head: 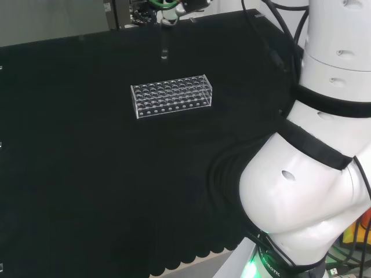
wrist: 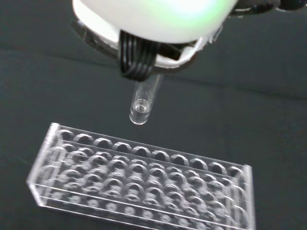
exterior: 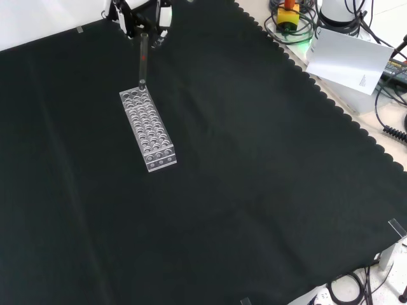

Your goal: Put the test tube back in the rack.

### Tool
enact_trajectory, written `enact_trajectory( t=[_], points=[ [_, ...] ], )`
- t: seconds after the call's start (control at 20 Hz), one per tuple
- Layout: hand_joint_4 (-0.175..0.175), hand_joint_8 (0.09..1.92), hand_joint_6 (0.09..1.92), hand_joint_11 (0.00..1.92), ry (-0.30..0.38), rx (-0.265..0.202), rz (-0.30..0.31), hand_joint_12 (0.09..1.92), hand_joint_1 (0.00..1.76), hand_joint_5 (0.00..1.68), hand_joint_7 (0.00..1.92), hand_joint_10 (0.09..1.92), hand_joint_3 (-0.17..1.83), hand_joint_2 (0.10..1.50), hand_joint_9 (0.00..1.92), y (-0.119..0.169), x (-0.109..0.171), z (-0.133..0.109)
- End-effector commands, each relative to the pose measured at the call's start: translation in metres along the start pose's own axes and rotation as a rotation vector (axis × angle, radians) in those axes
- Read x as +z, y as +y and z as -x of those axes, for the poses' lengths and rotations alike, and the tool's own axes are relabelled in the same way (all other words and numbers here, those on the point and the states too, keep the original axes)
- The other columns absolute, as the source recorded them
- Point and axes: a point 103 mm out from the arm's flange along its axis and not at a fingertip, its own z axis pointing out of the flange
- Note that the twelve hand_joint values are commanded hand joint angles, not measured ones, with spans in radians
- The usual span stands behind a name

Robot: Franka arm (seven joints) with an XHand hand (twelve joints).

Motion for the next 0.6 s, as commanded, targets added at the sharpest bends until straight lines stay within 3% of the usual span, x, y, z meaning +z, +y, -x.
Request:
enact_trajectory(
  t=[0.05, 0.6],
  points=[
    [-0.175, 0.35, 0.42, 0.92, 0.025, -0.068, -0.001, 1.16, 1.23, 1.42, 1.81, 0.37, 0.74, 0.56, 1.66, 0.004, -0.001, -0.026],
    [-0.175, 0.35, 0.42, 0.92, -0.052, -0.150, -0.082, 1.16, 1.23, 1.42, 1.82, 0.37, 0.74, 0.56, 1.66, 0.008, 0.007, -0.044]
  ],
)
